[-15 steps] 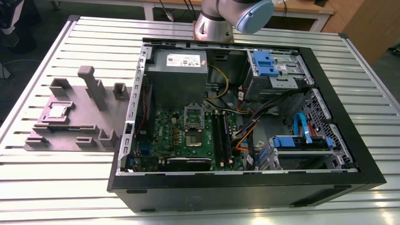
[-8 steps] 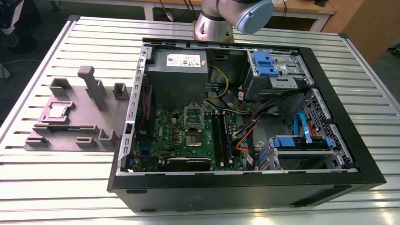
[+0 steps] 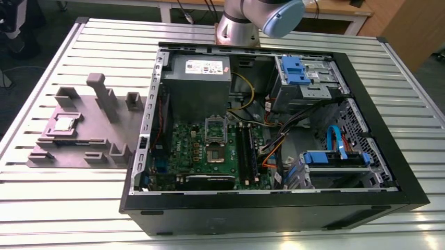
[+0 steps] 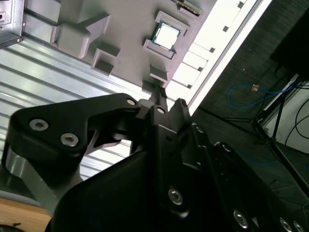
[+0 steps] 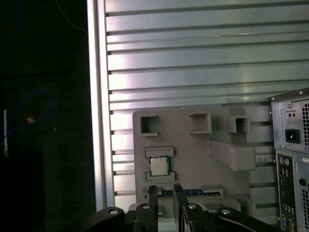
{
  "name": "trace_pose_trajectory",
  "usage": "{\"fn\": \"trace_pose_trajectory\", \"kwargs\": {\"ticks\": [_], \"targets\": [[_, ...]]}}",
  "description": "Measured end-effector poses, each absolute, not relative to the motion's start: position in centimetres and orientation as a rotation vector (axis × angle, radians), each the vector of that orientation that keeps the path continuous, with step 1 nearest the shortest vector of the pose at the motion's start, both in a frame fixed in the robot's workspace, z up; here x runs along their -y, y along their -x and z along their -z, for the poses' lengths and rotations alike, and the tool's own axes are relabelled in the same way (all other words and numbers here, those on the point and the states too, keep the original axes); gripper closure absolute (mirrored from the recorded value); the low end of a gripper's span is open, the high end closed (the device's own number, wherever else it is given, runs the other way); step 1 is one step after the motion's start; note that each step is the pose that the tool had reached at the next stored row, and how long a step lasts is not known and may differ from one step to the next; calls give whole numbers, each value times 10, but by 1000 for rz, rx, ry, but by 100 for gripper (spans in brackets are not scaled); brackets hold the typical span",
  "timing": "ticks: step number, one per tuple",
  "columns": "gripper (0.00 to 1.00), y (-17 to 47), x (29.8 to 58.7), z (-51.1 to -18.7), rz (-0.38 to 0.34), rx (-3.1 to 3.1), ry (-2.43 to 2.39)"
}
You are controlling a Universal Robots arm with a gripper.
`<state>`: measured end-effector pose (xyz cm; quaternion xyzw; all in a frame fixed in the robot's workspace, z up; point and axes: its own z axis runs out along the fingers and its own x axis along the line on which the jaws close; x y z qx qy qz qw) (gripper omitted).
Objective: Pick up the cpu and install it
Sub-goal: 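Pick up the cpu and move it towards the insertion slot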
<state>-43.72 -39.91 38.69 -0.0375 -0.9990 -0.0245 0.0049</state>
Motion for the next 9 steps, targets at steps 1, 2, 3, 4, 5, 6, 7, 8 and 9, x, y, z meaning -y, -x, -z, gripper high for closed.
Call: {"fn": "trace_pose_trajectory", "kwargs": {"ticks": [1,2,3,4,5,6,7,8,9], "targets": [[71,437,399,-387,77,3129,118],[65,437,399,-387,77,3129,118],[65,437,399,-387,77,3129,118],[59,437,399,-387,77,3129,118],[53,437,399,-387,77,3129,118],[53,437,399,-387,77,3129,118],[47,437,399,-387,77,3129,118],[42,437,399,-387,77,3129,118],[42,437,399,-387,77,3129,118]]}}
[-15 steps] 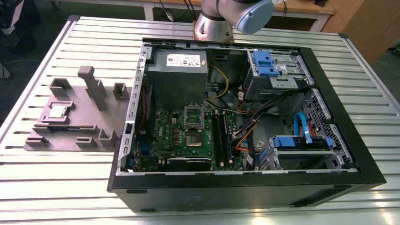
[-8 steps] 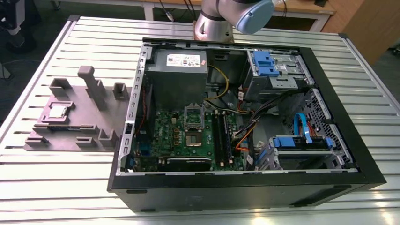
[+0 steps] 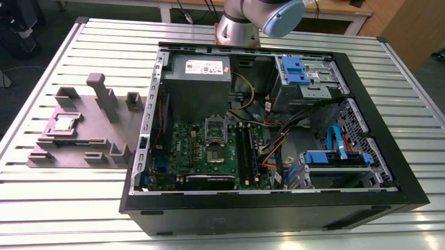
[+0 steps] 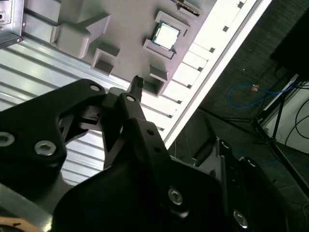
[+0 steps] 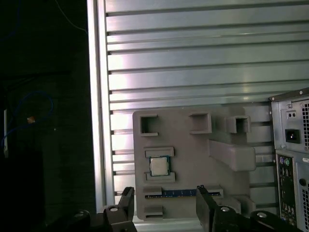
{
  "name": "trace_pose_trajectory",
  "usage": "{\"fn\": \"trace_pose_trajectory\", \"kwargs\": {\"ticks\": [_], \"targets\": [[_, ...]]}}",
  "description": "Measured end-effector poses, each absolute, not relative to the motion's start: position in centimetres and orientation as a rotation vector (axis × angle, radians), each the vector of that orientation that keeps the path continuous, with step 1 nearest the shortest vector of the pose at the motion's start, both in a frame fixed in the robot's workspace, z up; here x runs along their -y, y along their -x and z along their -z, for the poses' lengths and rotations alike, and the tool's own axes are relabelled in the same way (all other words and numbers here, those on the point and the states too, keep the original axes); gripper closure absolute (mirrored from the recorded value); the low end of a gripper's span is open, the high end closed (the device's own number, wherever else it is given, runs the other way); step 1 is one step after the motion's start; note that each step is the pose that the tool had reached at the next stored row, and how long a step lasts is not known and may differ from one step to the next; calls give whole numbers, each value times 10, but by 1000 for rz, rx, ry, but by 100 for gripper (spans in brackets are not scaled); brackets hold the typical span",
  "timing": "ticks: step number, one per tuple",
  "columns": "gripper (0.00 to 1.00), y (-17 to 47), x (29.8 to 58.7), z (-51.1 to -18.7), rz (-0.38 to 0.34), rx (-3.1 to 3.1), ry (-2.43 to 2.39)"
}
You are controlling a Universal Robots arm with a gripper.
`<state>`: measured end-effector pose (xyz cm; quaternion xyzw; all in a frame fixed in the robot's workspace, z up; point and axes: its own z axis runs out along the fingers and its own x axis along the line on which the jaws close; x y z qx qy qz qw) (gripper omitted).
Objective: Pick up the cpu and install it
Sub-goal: 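Pick up the cpu and move it towards the insertion slot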
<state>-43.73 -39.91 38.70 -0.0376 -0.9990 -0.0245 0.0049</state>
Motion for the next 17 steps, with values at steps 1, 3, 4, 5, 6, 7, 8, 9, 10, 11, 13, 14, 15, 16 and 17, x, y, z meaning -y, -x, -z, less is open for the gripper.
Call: {"fn": "trace_pose_trajectory", "kwargs": {"ticks": [1,3,4,5,6,7,8,9,10,11,13,14,15,16,17], "targets": [[42,437,399,-387,77,3129,118],[35,437,399,-387,77,3129,113],[35,437,399,-387,77,3129,101],[35,437,399,-387,77,3129,80],[35,437,399,-386,77,3129,53],[35,437,399,-386,77,3129,25],[35,437,399,-385,77,3129,2],[35,437,399,-385,77,3129,-6],[35,437,399,-384,77,3129,-7],[35,437,399,-383,77,3129,-8],[35,437,400,-380,77,3129,-9],[35,437,400,-379,77,3129,-9],[35,437,400,-379,77,3128,-8],[35,437,400,-379,77,3128,-9],[35,437,400,-379,77,3128,-9]]}}
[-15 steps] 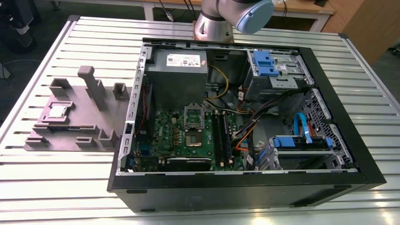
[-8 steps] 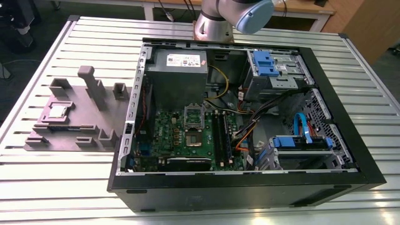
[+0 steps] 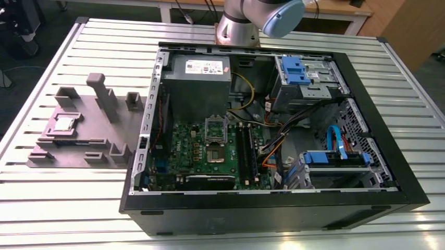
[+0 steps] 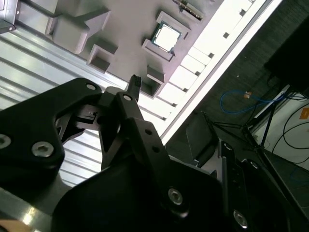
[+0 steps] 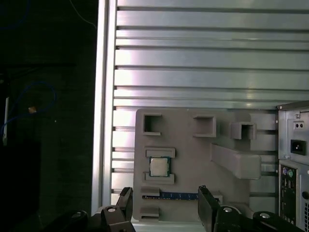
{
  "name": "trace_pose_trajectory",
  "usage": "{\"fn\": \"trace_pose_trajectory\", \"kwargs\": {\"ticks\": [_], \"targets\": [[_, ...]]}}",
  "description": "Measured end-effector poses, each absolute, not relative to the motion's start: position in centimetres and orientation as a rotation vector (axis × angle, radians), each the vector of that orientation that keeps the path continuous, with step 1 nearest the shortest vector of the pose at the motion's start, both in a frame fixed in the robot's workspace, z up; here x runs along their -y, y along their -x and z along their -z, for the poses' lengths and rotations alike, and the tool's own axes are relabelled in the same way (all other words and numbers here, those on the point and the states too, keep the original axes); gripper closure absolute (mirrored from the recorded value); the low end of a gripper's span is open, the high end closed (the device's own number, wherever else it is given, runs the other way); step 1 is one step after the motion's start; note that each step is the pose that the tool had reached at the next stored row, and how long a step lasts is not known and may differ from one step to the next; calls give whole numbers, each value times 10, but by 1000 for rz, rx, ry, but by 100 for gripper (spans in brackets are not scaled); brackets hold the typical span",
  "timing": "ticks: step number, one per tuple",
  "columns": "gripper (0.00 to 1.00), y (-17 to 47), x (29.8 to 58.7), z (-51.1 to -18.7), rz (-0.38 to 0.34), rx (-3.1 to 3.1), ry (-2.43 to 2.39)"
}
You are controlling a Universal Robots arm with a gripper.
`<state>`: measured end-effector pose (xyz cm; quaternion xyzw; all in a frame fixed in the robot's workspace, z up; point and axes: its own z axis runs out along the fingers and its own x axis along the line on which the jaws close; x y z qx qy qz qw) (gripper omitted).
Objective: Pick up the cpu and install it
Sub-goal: 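Pick up the cpu and move it towards the insertion slot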
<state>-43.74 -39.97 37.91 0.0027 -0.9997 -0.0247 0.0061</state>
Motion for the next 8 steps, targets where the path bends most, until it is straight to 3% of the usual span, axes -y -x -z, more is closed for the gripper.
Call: {"fn": "trace_pose_trajectory", "kwargs": {"ticks": [8], "targets": [[35,437,400,-379,77,3129,-9]]}}
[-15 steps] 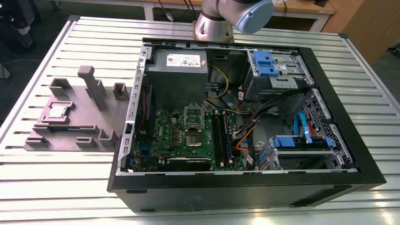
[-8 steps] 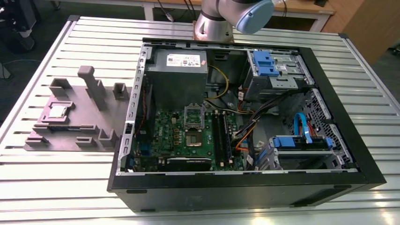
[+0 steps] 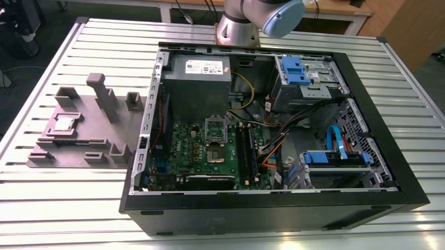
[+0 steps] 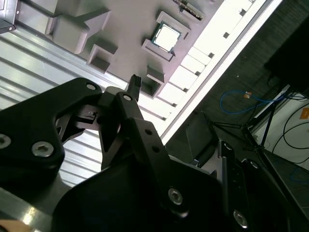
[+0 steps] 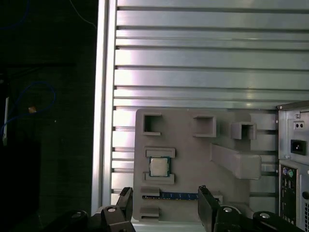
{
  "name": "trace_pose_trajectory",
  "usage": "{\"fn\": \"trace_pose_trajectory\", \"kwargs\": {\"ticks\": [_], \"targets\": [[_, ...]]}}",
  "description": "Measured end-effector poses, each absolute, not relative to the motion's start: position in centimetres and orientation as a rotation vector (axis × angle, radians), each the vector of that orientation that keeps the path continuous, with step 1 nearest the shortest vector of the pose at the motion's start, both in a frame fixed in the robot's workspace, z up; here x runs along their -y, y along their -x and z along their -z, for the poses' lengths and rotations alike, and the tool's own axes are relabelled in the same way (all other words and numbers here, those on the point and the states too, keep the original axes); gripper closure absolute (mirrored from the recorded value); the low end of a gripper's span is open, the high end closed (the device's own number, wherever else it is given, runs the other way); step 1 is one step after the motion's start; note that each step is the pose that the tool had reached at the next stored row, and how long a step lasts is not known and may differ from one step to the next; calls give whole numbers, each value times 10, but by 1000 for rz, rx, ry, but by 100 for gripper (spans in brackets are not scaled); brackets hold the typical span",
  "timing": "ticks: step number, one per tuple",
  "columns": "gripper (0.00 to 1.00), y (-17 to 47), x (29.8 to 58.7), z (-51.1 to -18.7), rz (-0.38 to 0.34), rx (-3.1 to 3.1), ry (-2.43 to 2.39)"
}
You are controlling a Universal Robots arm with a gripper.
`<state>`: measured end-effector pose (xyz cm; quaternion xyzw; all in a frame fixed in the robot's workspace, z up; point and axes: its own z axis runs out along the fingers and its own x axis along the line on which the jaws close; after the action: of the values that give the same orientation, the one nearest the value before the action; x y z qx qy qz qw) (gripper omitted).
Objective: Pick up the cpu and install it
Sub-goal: 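Pick up the cpu and move it towards the insertion slot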
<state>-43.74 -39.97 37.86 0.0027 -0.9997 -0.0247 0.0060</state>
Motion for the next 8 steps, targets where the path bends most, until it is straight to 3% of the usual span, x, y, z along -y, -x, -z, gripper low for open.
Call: {"fn": "trace_pose_trajectory", "kwargs": {"ticks": [8], "targets": [[35,437,400,-376,77,3123,-25]]}}
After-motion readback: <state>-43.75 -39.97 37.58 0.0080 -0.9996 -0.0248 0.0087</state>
